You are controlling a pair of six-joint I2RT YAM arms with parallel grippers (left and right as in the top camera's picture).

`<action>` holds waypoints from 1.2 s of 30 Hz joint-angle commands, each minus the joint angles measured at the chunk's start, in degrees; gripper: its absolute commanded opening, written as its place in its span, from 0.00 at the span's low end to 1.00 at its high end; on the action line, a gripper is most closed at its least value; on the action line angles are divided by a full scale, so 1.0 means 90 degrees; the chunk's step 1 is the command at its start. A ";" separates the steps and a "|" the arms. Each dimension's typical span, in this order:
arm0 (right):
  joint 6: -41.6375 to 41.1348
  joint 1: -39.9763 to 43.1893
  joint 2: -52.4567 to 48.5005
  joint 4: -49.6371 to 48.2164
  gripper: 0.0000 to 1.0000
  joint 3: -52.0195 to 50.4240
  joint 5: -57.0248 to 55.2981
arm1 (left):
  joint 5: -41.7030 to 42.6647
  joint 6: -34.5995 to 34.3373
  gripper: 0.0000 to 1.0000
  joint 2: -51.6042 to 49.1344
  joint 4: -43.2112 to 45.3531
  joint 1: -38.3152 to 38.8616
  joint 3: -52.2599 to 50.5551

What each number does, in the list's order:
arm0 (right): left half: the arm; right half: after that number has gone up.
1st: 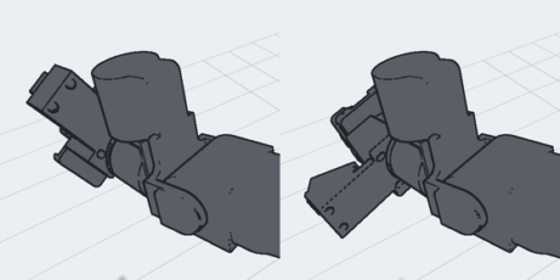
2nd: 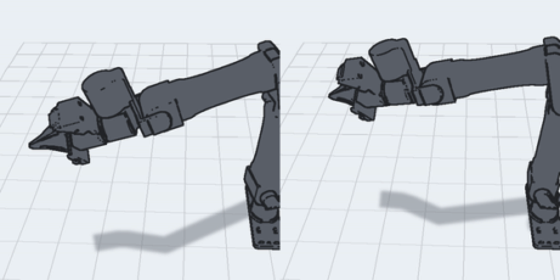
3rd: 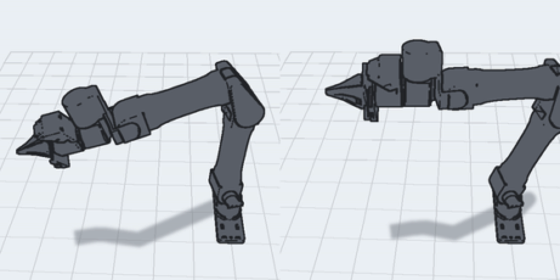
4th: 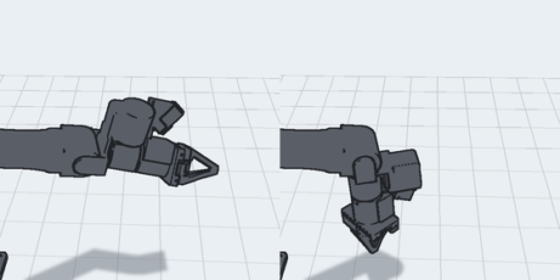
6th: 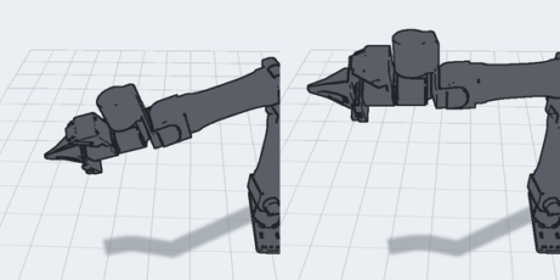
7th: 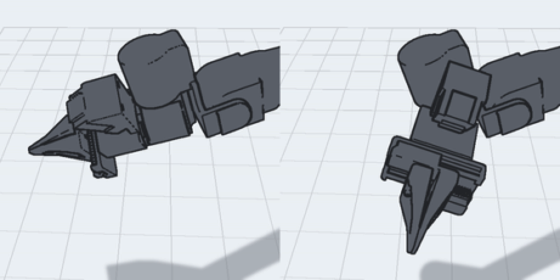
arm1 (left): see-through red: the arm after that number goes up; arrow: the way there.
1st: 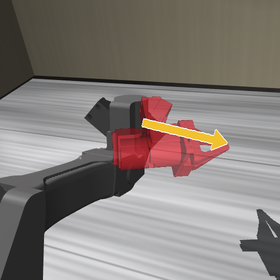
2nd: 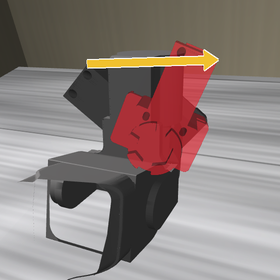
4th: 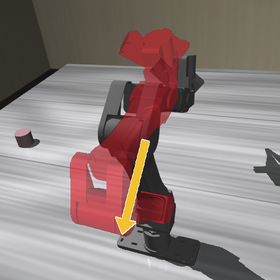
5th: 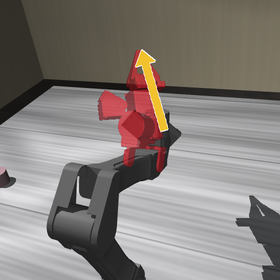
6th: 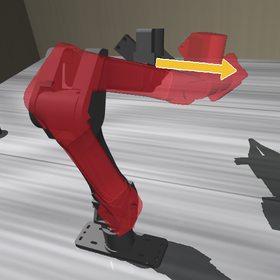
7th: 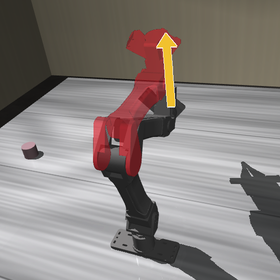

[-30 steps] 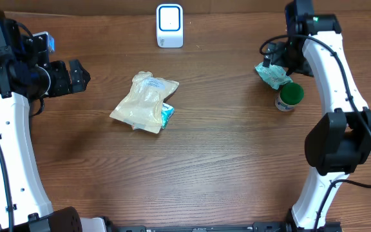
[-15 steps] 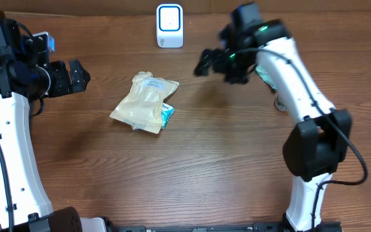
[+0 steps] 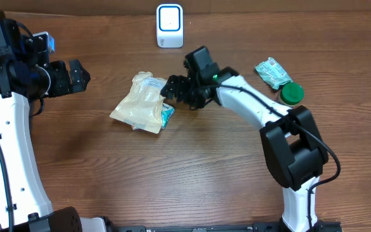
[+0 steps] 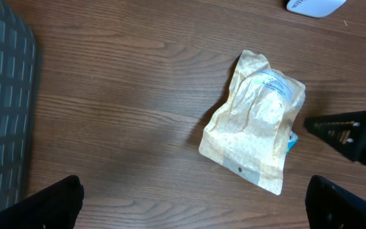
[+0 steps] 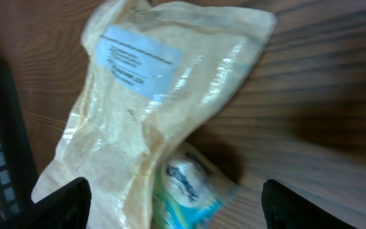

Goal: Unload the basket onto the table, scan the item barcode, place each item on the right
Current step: 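Reach the right gripper to the tan paper bag and grasp it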

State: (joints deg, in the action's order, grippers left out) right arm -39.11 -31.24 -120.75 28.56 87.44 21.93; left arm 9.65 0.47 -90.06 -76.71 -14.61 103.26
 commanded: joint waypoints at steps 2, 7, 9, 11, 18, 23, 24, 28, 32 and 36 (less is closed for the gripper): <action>-0.0474 -0.0308 -0.0034 -0.0726 0.83 -0.0284 -0.0284 | 0.0049 0.0141 1.00 -0.0029 0.0010 0.0007 0.0027; -0.0855 -0.0481 -0.0379 -0.1256 0.83 -0.0284 -0.0362 | 0.0049 0.0141 1.00 -0.0029 0.0010 0.0007 0.0027; -0.0974 -0.0498 -0.0566 -0.1401 0.83 -0.0284 -0.0362 | 0.0049 0.0141 1.00 -0.0029 0.0010 0.0007 0.0027; -0.0991 -0.0498 -0.0726 -0.1525 0.83 -0.0284 -0.0355 | 0.0049 0.0141 0.99 -0.0029 0.0010 0.0007 0.0027; -0.0988 -0.0500 -0.0947 -0.2050 0.78 -0.0287 -0.0335 | 0.0049 0.0141 0.99 -0.0029 0.0010 0.0007 0.0027; -0.0988 -0.0600 -0.0979 -0.2305 0.68 -0.0287 -0.0335 | 0.0049 0.0141 0.99 -0.0029 0.0010 0.0007 0.0027; -0.0988 -0.0631 -0.0988 -0.2314 0.66 -0.0287 -0.0338 | 0.0049 0.0141 0.99 -0.0029 0.0010 0.0005 0.0027; -0.0952 -0.0721 -0.1027 -0.2181 0.47 -0.0287 -0.0335 | 0.0049 0.0141 0.99 -0.0029 0.0010 0.0007 0.0027; -0.0413 -0.0663 -0.0911 -0.2212 0.25 -0.0240 -0.0010 | 0.0049 0.0141 1.00 -0.0029 0.0010 0.0007 0.0027; 0.0274 -0.0364 -0.0430 -0.1826 0.13 -0.0114 0.0423 | 0.0049 0.0141 1.00 -0.0029 0.0010 0.0007 0.0027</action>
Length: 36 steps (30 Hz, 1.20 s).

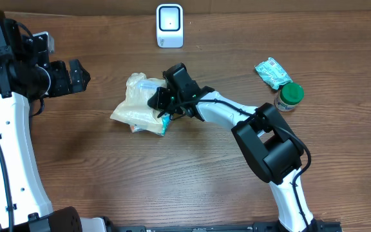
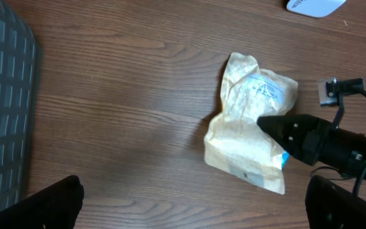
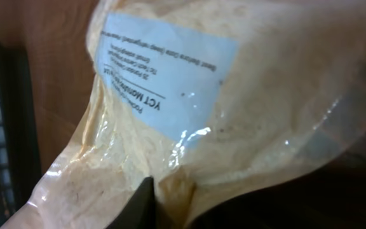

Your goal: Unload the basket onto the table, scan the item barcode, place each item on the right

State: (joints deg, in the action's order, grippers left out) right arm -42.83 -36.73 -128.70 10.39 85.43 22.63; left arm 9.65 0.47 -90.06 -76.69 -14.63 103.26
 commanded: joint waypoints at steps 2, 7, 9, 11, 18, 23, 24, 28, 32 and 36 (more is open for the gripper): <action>0.1010 0.0447 0.0869 0.0668 0.10 0.0172 0.0347 | 0.0049 0.0141 1.00 -0.0029 0.0007 0.0010 0.0027; 0.1790 0.0811 0.2059 0.2030 0.05 0.0381 -0.0279 | 0.0049 0.0141 1.00 -0.0029 0.0007 0.0010 0.0027; 0.1989 0.0860 0.2548 0.2545 0.04 0.0471 -0.0865 | 0.0049 0.0141 1.00 -0.0029 0.0007 0.0010 0.0027; 0.2006 0.0865 0.3019 0.3109 0.04 0.0583 -0.1778 | 0.0049 0.0141 1.00 -0.0029 0.0007 0.0010 0.0027; 0.2271 0.0369 0.3485 0.5224 0.04 0.0967 -0.5258 | 0.0049 0.0141 0.99 -0.0029 0.0007 0.0010 0.0027; 0.2526 0.0027 0.2829 0.6254 0.04 0.0967 -0.7060 | 0.0049 0.0141 1.00 -0.0029 0.0007 0.0010 0.0027; 0.2713 0.0005 0.2696 0.6280 0.04 0.0967 -0.7062 | 0.0049 0.0141 1.00 -0.0029 0.0007 0.0010 0.0027; 0.3092 -0.0136 0.2166 0.6290 0.04 0.0967 -0.7769 | 0.0049 0.0141 1.00 -0.0029 0.0007 0.0010 0.0027; 0.3621 -0.0345 0.1846 0.6278 0.04 0.0967 -0.7774 | 0.0049 0.0141 1.00 -0.0029 0.0007 0.0010 0.0027; 0.4150 -0.0656 0.1467 0.6305 0.04 0.0967 -0.7677 | 0.0049 0.0141 0.99 -0.0029 0.0007 0.0010 0.0027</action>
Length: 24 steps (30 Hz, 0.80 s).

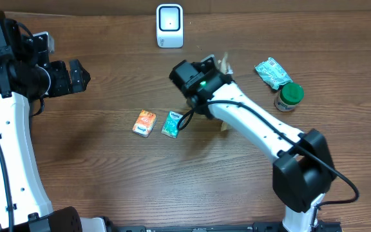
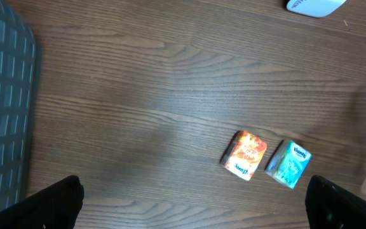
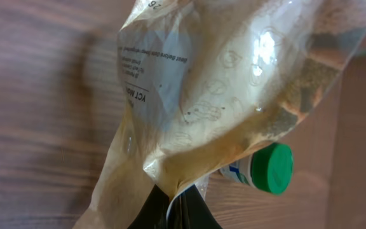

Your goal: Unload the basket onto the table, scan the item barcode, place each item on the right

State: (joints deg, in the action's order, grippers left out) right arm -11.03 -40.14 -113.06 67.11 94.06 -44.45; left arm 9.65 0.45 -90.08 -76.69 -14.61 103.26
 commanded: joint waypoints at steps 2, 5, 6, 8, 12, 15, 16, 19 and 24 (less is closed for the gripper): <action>0.0840 -0.0454 -0.0503 0.0005 0.04 0.0007 -0.0250 | 0.0049 0.0143 1.00 -0.0027 0.0007 0.0007 0.0027; 0.0901 -0.0746 -0.0780 -0.0112 0.18 0.0007 -0.0202 | 0.0051 0.0143 0.99 -0.0027 0.0010 0.0007 0.0027; 0.0901 -0.0860 -0.0840 -0.0189 0.32 0.0007 -0.0090 | 0.0049 0.0143 1.00 -0.0027 0.0007 0.0007 0.0027; 0.0901 -0.1090 -0.0869 -0.0367 0.46 0.0007 0.0265 | 0.0049 0.0143 1.00 -0.0027 0.0007 0.0002 0.0027; 0.0899 -0.1620 -0.0869 -0.0673 0.72 0.0012 0.1066 | 0.0049 0.0143 1.00 -0.0027 0.0007 0.0002 0.0027; 0.0855 -0.1877 -0.0869 -0.0680 0.78 0.0107 0.1528 | 0.0049 0.0143 1.00 -0.0027 0.0007 0.0002 0.0027; 0.0719 -0.1923 -0.0867 -0.0651 0.79 0.0192 0.1654 | 0.0049 0.0143 1.00 -0.0027 0.0007 0.0002 0.0027; 0.0367 -0.1923 -0.0867 -0.0338 0.82 0.0624 0.2018 | 0.0049 0.0143 1.00 -0.0027 0.0007 0.0002 0.0027; 0.0369 -0.1416 -0.0816 0.0233 0.83 0.1564 0.3016 | 0.0049 0.0143 1.00 -0.0027 0.0005 0.0002 0.0027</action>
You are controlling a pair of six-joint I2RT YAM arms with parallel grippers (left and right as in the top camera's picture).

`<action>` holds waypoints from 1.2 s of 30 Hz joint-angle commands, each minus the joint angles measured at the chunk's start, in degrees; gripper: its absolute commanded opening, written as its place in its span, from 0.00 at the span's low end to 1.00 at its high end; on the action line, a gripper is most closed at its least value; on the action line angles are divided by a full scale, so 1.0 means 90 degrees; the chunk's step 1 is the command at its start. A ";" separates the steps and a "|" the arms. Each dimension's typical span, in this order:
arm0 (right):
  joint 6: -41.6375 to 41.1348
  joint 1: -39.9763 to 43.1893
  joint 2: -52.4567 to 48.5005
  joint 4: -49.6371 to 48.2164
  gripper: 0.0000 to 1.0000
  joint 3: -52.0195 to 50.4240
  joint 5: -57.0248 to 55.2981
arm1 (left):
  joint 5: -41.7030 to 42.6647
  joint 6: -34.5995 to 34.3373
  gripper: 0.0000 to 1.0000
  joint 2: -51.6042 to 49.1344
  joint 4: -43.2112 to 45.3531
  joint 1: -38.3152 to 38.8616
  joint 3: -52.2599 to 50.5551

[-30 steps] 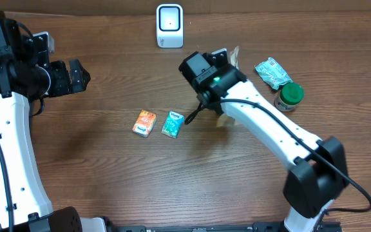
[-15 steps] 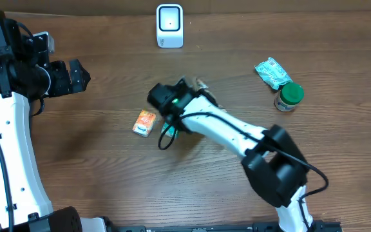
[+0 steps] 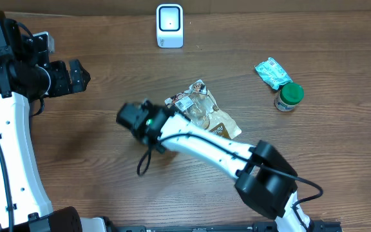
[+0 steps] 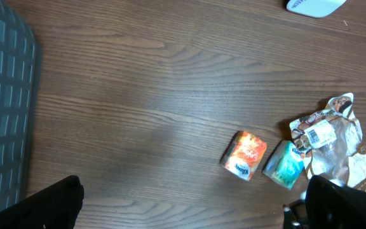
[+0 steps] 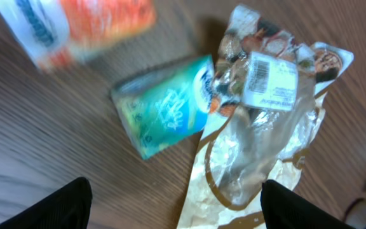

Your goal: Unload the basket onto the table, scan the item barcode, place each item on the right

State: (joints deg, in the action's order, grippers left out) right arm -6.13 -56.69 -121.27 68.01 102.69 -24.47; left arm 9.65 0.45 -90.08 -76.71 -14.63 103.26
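Observation:
The clear and tan pouch [image 3: 205,115] lies on the table, its white barcode label [image 5: 271,79] facing up. A teal packet [image 5: 167,114] touches its left edge, and an orange packet [image 4: 246,154] sits left of that. My right gripper [image 5: 175,191] hangs open above the teal packet and the pouch's left edge, holding nothing. In the overhead view the right wrist [image 3: 142,122] hides both small packets. The white scanner [image 3: 169,26] stands at the back. My left gripper [image 4: 194,191] is open at the far left, well away from the items.
A green-capped bottle [image 3: 290,95] and a green sachet [image 3: 272,71] sit at the right. A dark gridded mat [image 4: 2,108] lies at the left in the left wrist view.
The pouch was pinched in my shut right gripper and hanging above the table. Now it lies flat with the barcode label up, and the gripper is open, further left over the small packets.
My right gripper stood open beside the pouch, which lay plain side up over the small packets. Then it was shut on the pouch. Then it held the pouch aloft, with the orange and teal packets uncovered. Now the pouch lies to their right, label up, released.

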 commanded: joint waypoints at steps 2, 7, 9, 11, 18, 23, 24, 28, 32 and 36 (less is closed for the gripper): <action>-0.0170 0.0801 0.0165 0.0328 0.85 0.0925 0.1285 | 0.0049 0.0143 1.00 -0.0027 0.0010 0.0007 0.0027; -0.0005 0.2113 0.0260 0.0602 0.89 0.1163 0.2601 | 0.0049 0.0143 1.00 -0.0027 0.0010 0.0005 0.0027; 0.0357 0.2713 0.0245 0.0656 0.89 0.1081 0.3415 | 0.0049 0.0143 1.00 -0.0027 0.0010 0.0005 0.0027; 0.0903 0.3585 0.0245 0.0648 0.88 0.0826 0.4677 | 0.0049 0.0143 0.99 -0.0027 0.0010 0.0005 0.0027; 0.1773 0.5204 0.0245 0.0039 0.83 -0.0342 0.6130 | 0.0049 0.0143 1.00 -0.0027 0.0010 0.0005 0.0027; 0.2072 0.5629 0.0245 -0.0738 0.83 -0.1217 0.6499 | 0.0049 0.0143 1.00 -0.0027 0.0012 0.0002 0.0027; 0.2072 0.5632 0.0245 -0.0894 0.84 -0.1360 0.6501 | 0.0049 0.0143 1.00 -0.0027 0.0010 -0.0007 0.0027; 0.2096 0.5561 0.0245 -0.1481 0.83 -0.1909 0.6523 | 0.0049 0.0143 1.00 -0.0027 0.0010 -0.0007 0.0027; 0.2363 0.5365 0.0236 -0.1916 0.83 -0.2382 0.6518 | 0.0051 0.0143 1.00 -0.0027 0.0010 0.0002 0.0027; 0.2375 0.5098 0.0197 -0.2395 0.84 -0.2778 0.6518 | 0.0049 0.0143 0.99 -0.0027 0.0010 0.0005 0.0027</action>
State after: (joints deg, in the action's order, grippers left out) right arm 13.78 -8.51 -119.92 48.25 80.82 34.04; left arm 9.65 0.47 -90.08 -76.69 -14.63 103.26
